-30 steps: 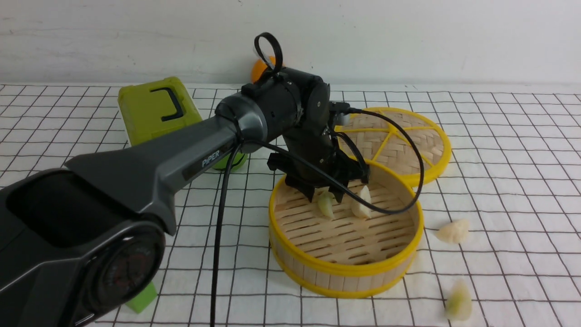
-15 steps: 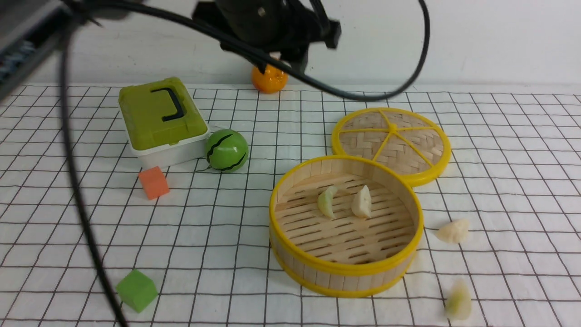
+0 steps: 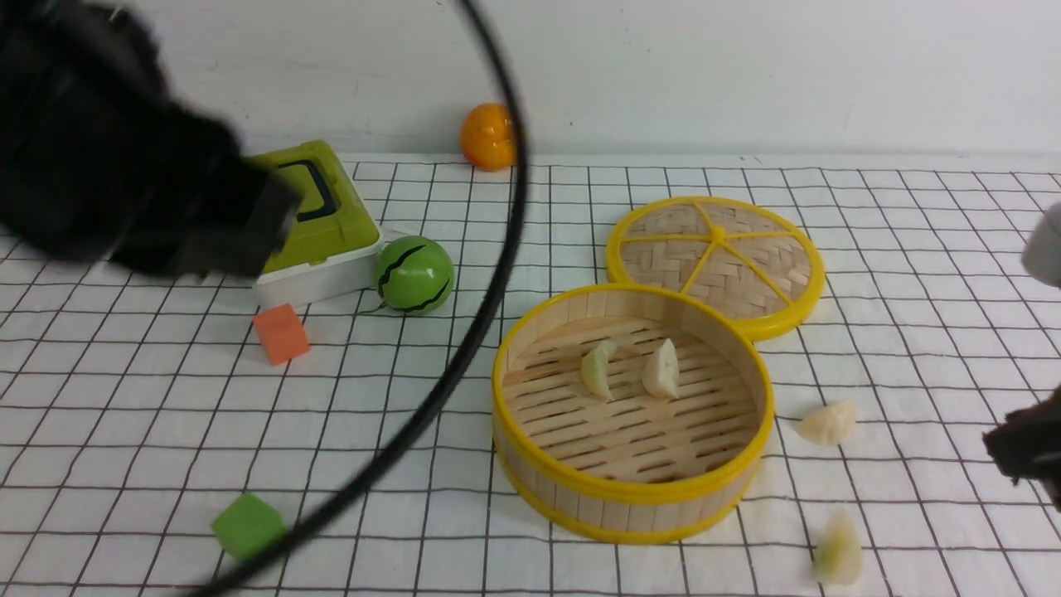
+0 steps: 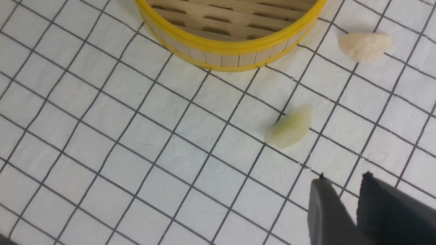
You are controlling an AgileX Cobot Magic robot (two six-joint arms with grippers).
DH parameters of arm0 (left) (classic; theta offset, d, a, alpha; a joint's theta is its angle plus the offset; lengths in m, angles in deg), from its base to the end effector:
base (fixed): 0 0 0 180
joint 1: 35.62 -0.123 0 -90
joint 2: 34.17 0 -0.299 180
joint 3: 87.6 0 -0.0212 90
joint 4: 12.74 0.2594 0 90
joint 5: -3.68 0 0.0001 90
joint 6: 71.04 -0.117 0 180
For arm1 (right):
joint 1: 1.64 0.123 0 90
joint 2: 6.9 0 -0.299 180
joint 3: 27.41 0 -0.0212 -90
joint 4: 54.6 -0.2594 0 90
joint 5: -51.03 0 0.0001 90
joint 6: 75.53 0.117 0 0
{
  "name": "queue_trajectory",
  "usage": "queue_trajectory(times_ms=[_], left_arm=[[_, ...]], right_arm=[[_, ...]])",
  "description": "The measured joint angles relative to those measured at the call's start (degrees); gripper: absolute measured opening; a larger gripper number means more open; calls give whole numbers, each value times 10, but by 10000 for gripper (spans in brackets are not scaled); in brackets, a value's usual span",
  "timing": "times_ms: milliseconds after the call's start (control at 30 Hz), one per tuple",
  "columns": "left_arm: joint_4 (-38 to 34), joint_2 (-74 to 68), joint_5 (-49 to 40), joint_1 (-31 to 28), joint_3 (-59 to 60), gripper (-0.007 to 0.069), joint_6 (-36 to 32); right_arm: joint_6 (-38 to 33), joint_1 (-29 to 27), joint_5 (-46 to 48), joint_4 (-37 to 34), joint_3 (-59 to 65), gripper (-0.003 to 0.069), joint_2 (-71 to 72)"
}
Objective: Put the dumplings into the steamer on the table with the white tablecloth.
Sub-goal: 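Reach for and grasp a dumpling lying on the table beside the steamer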
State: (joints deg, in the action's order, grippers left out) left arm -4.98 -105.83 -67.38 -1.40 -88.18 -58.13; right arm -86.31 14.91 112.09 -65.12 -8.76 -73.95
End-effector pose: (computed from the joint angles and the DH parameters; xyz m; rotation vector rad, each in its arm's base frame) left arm 0.1869 -0.1090 0.4195 0.4578 2.4333 -0.1768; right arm 0.1906 0.0762 0.3427 -0.5535 2.4985 0.2783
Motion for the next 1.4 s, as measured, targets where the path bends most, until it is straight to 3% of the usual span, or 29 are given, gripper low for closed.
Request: queue_trajectory(times_ms=[233,433,567,733,767,933,1167,1400], left_arm=[[0,156,0,0,210,112,37],[-16,257,2,0,310,32,72],[-26,278,6,0,327,22,75],[-30,282,12,0,329,20,75],[-30,282,16,0,329,20,75],[-29,282,21,0,329,20,75],[-26,282,19,0,329,30,75],[-17,282,17,0,329,36,75]], right_arm=[[62,-19,-45,15,-25,160,-104],[100,-100,-69,-17,-64,174,-227],[114,-120,-74,-25,-89,209,-287],[151,-121,-75,-26,-136,337,-372],[161,-117,-74,-26,-161,397,-403],[222,-103,-74,-11,-225,501,-472],[344,-102,-70,35,-264,520,-555],[356,-102,-76,31,-268,498,-585]])
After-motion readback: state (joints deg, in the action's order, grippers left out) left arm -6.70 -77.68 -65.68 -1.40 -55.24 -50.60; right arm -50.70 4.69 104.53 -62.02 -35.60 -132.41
